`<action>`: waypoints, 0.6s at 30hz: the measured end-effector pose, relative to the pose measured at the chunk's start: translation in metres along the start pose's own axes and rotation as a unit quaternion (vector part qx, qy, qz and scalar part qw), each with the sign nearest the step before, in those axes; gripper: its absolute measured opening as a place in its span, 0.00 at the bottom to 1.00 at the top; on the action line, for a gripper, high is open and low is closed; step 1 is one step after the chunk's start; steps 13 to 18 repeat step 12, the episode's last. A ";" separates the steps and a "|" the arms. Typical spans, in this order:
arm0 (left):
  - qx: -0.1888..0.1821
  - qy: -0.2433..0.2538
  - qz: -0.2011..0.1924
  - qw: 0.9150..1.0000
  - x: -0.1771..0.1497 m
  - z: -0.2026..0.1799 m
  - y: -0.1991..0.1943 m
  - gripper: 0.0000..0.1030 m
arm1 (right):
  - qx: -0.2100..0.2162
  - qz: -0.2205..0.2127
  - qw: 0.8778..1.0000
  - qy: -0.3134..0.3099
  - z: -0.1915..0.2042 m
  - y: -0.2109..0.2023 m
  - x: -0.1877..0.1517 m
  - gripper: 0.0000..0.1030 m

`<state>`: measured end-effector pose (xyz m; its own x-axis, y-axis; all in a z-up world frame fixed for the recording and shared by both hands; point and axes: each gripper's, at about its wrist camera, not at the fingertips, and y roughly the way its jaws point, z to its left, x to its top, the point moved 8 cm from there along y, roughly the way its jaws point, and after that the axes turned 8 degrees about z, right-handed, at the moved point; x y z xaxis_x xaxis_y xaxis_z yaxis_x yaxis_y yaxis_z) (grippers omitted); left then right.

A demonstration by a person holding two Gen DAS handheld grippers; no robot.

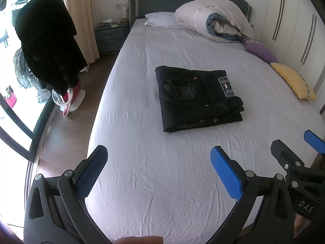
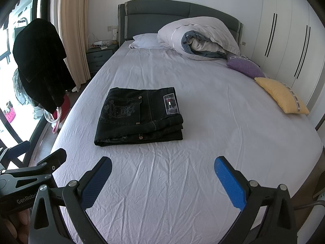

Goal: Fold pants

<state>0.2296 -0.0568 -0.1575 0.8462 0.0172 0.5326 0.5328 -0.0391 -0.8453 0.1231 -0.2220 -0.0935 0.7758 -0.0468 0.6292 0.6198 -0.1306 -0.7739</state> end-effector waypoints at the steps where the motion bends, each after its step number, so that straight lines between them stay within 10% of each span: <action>1: 0.000 0.000 0.000 1.000 0.000 0.000 0.000 1.00 | 0.000 0.000 1.000 0.000 0.000 0.000 -0.001 1.00; 18: 0.001 -0.001 -0.004 1.000 -0.002 0.002 0.000 1.00 | 0.000 0.000 1.000 0.001 -0.001 0.000 0.000 1.00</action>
